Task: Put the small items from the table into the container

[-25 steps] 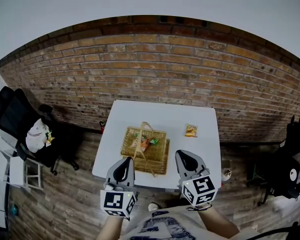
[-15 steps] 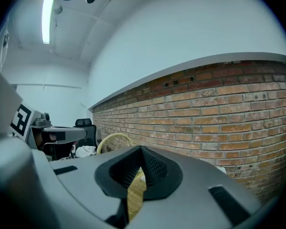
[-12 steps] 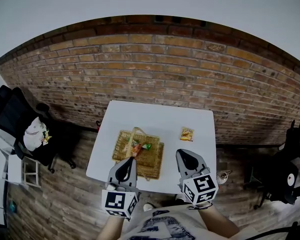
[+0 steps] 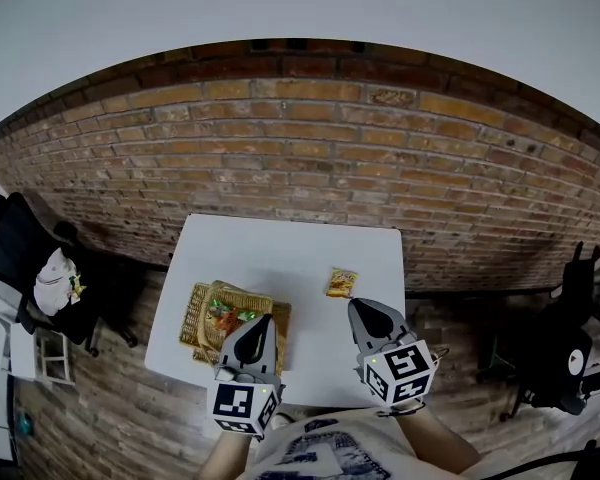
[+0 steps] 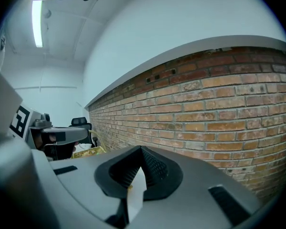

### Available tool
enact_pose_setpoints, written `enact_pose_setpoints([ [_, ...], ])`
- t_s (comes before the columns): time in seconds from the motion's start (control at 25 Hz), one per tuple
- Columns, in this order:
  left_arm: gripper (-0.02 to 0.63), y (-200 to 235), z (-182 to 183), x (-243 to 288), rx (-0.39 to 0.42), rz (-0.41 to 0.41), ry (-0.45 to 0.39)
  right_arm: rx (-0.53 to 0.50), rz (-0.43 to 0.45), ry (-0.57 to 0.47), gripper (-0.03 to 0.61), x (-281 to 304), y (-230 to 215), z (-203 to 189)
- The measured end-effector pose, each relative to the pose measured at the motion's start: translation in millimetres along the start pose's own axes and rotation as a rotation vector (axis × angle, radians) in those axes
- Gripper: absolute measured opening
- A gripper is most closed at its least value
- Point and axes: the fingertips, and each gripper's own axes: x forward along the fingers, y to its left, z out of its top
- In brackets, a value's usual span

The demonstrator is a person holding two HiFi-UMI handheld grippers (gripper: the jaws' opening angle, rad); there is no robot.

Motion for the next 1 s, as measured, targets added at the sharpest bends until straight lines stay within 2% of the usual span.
enact_pose_setpoints([
  [0.52,0.049,-47,-20,91,0.013,0.026,0.066,0.011,0.037,0.058,0.020,9,-101,-21],
  [1.0,0.049,-64,-39,132,-0.004,0.064,0.104,0.013,0.086,0.102,0.020,23,-138,-40],
])
